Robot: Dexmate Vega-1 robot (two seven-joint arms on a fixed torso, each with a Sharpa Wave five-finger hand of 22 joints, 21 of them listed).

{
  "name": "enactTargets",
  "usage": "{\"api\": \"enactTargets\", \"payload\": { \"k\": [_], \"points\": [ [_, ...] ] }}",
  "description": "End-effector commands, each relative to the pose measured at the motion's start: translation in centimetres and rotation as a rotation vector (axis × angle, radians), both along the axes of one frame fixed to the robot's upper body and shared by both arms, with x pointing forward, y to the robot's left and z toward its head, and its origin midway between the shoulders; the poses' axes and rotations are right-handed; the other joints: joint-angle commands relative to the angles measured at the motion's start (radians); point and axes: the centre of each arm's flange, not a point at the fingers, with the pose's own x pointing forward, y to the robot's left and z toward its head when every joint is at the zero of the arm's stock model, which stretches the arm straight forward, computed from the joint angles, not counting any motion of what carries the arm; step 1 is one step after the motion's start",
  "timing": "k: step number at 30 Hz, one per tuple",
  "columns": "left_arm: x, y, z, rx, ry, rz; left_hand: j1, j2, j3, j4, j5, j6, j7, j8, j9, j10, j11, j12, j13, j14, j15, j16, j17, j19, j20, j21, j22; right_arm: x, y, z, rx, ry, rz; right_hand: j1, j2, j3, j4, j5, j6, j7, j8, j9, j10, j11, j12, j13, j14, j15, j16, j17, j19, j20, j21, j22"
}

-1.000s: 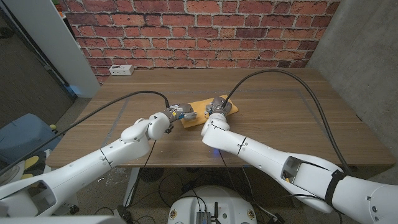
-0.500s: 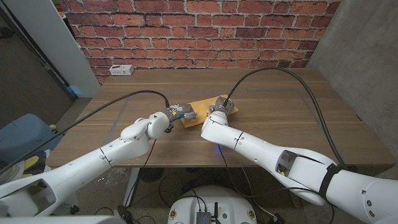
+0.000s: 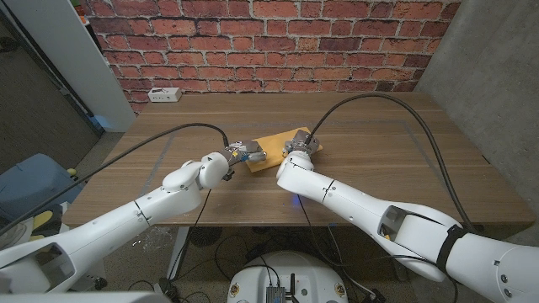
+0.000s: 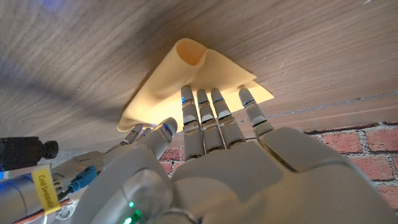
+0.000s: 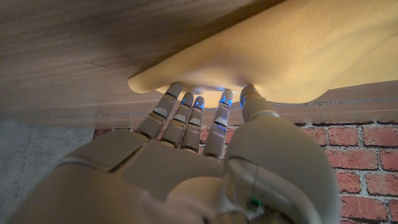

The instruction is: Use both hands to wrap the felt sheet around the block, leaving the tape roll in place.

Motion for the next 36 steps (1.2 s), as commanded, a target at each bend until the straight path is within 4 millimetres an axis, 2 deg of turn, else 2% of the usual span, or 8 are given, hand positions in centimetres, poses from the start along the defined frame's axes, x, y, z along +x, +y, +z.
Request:
{"api": "enactTargets", "payload": {
  "k": [1, 7, 9, 12, 17, 26, 32, 36],
  "points": [
    [-1.8, 0.4, 0.4, -0.094, -0.253, -0.097, -0.002, 0.003, -0.012, -0.022, -0.003, -0.055, -0.031, -0.007, 0.000, -0.030, -0.011, -0.008, 0.007, -0.019, -0.003, 0.003, 0.006, 0.002, 0.010, -0.005, 0.002, -1.3, -0.7, 0.0, 0.070, -0.212, 0.070, -0.005, 0.019, 0.016, 0.007, 0.000, -0.019, -0.005, -0.005, 0.003, 0.004, -0.002, 0.003, -0.001, 0.000, -0.001, 0.002, 0.002, 0.032, 0.020, 0.001, 0.002],
    [-2.8, 1.1, 0.4, -0.203, -0.379, -0.169, -0.001, -0.006, -0.031, -0.046, -0.003, -0.145, -0.079, -0.012, -0.001, -0.092, -0.024, -0.020, 0.009, -0.044, -0.005, 0.000, 0.007, 0.008, 0.016, -0.008, 0.002, -2.1, -1.5, -0.1, 0.155, -0.399, 0.121, -0.027, 0.041, 0.031, 0.031, -0.002, -0.057, -0.009, -0.012, 0.004, -0.012, -0.006, -0.003, 0.000, -0.019, 0.000, -0.003, 0.007, 0.014, 0.017, -0.014, 0.002],
    [-3.0, 1.3, 0.5, -0.239, -0.405, -0.189, 0.000, -0.008, -0.038, -0.056, -0.003, -0.194, -0.104, -0.014, -0.002, -0.122, -0.021, -0.022, 0.010, -0.057, -0.003, 0.000, 0.007, 0.009, 0.019, -0.011, 0.002, -2.3, -2.0, 0.0, 0.189, -0.450, 0.147, -0.042, 0.039, 0.033, 0.043, -0.004, -0.073, -0.006, -0.013, 0.004, -0.018, -0.001, -0.005, 0.000, -0.028, 0.002, -0.005, 0.009, 0.007, 0.015, -0.019, 0.003],
    [-3.4, 1.8, 0.4, -0.310, -0.447, -0.223, -0.001, -0.010, -0.045, -0.064, -0.002, -0.243, -0.115, -0.014, -0.002, -0.160, -0.027, -0.026, 0.011, -0.075, -0.006, -0.003, 0.007, 0.015, 0.022, -0.012, 0.002, -2.6, -2.7, 0.1, 0.245, -0.508, 0.197, -0.068, 0.029, 0.028, 0.059, -0.008, -0.094, -0.003, -0.014, 0.004, -0.028, 0.006, -0.008, 0.000, -0.037, 0.012, -0.007, 0.011, -0.001, 0.012, -0.027, 0.003],
    [-3.9, 2.5, 0.3, -0.422, -0.501, -0.281, -0.004, -0.021, -0.055, -0.075, -0.003, -0.289, -0.129, -0.013, -0.003, -0.187, -0.026, -0.025, 0.011, -0.098, -0.011, -0.007, 0.006, 0.020, 0.022, -0.014, 0.002, -3.2, -3.9, 0.3, 0.323, -0.585, 0.300, -0.098, 0.023, 0.021, 0.075, -0.009, -0.107, 0.001, -0.011, 0.004, -0.029, 0.020, -0.006, 0.000, -0.043, 0.013, -0.008, 0.012, -0.017, 0.010, -0.038, 0.003],
    [-4.3, 3.8, 0.2, -0.601, -0.523, -0.378, -0.009, -0.032, -0.063, -0.085, -0.003, -0.342, -0.142, -0.012, -0.004, -0.224, -0.028, -0.026, 0.011, -0.116, -0.011, -0.010, 0.003, 0.028, 0.021, -0.015, 0.002, -4.1, -5.3, 0.7, 0.430, -0.678, 0.465, -0.134, 0.028, 0.017, 0.099, -0.008, -0.103, 0.010, -0.004, 0.004, -0.014, 0.022, 0.001, 0.001, -0.036, 0.011, -0.003, 0.015, -0.030, 0.000, -0.050, 0.004],
    [-4.2, 4.8, 0.0, -0.711, -0.483, -0.429, -0.016, -0.043, -0.069, -0.090, -0.004, -0.359, -0.145, -0.009, -0.005, -0.236, -0.026, -0.023, 0.011, -0.125, -0.009, -0.011, 0.001, 0.030, 0.018, -0.017, 0.002, -4.6, -6.2, 1.0, 0.485, -0.705, 0.582, -0.154, 0.026, 0.015, 0.112, -0.007, -0.103, 0.011, -0.002, 0.003, -0.016, 0.027, 0.000, 0.001, -0.042, 0.008, -0.005, 0.015, -0.037, -0.016, -0.057, 0.003],
    [-4.1, 5.8, -0.2, -0.790, -0.448, -0.463, -0.019, -0.047, -0.072, -0.093, -0.004, -0.373, -0.148, -0.008, -0.006, -0.248, -0.022, -0.024, 0.010, -0.133, -0.005, -0.012, 0.000, 0.031, 0.018, -0.018, 0.002, -4.9, -6.5, 1.1, 0.502, -0.722, 0.661, -0.167, 0.012, 0.010, 0.114, -0.007, -0.108, 0.013, -0.003, 0.003, -0.023, 0.027, -0.003, 0.000, -0.049, 0.005, -0.010, 0.012, -0.044, -0.013, -0.063, 0.003]
  ]
}}
